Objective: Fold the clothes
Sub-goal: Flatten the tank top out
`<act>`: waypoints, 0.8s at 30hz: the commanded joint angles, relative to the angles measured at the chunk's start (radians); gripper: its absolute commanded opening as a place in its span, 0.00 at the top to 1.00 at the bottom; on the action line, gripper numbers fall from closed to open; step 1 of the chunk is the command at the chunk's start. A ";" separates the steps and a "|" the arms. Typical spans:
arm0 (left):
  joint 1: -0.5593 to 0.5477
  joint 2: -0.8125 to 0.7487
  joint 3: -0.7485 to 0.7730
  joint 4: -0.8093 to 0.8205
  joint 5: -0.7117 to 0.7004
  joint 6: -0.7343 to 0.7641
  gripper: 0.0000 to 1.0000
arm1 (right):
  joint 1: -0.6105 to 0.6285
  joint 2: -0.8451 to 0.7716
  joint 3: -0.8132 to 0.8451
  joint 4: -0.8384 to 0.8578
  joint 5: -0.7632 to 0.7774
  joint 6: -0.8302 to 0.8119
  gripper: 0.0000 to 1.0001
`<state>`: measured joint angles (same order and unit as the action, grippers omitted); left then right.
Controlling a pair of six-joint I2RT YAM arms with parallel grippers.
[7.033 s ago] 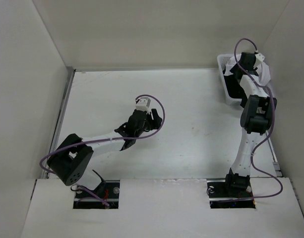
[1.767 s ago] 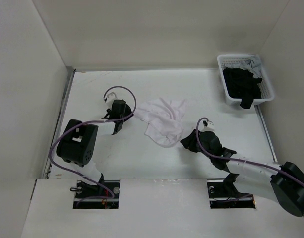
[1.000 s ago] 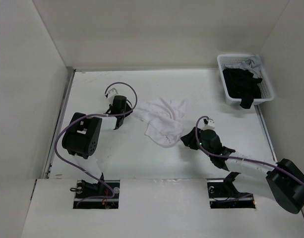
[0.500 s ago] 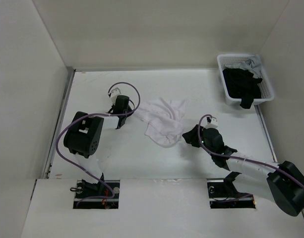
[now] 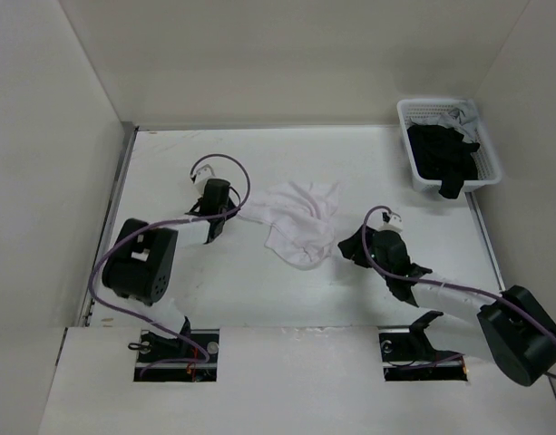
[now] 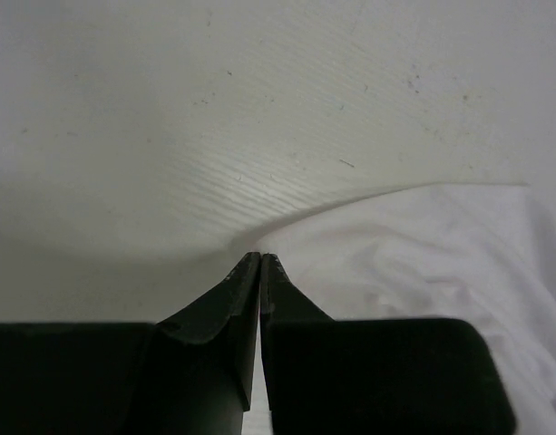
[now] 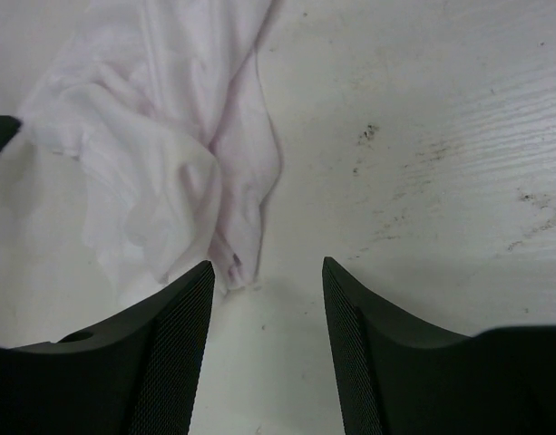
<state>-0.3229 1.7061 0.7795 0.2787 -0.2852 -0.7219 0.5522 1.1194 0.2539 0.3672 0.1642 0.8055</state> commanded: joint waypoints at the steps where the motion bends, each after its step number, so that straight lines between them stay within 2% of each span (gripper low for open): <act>1: -0.003 -0.228 -0.055 -0.013 0.003 -0.024 0.98 | -0.001 0.058 0.071 0.052 -0.002 0.006 0.44; 6: 0.026 -0.416 -0.155 -0.110 0.020 -0.025 0.98 | 0.065 0.089 0.103 0.136 -0.008 -0.006 0.45; 10: 0.048 -0.445 -0.204 -0.116 0.057 -0.028 0.97 | 0.076 0.097 0.130 0.154 -0.005 -0.008 0.45; 14: 0.041 -0.445 -0.229 -0.105 0.073 -0.047 0.97 | 0.093 0.128 0.171 0.136 -0.015 0.001 0.58; 18: 0.012 -0.482 -0.250 -0.107 0.078 -0.066 0.97 | 0.162 0.093 0.180 0.082 -0.002 0.027 0.79; 21: -0.006 -0.505 -0.272 -0.113 0.078 -0.071 0.97 | 0.212 0.092 0.183 0.032 -0.005 0.066 0.84; 24: -0.006 -0.523 -0.287 -0.115 0.078 -0.068 0.97 | 0.237 0.163 0.183 0.024 0.001 0.093 0.83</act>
<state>-0.3283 1.2243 0.5121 0.1452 -0.2157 -0.7784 0.7715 1.2385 0.4023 0.4088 0.1562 0.8566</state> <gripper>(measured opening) 0.032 0.171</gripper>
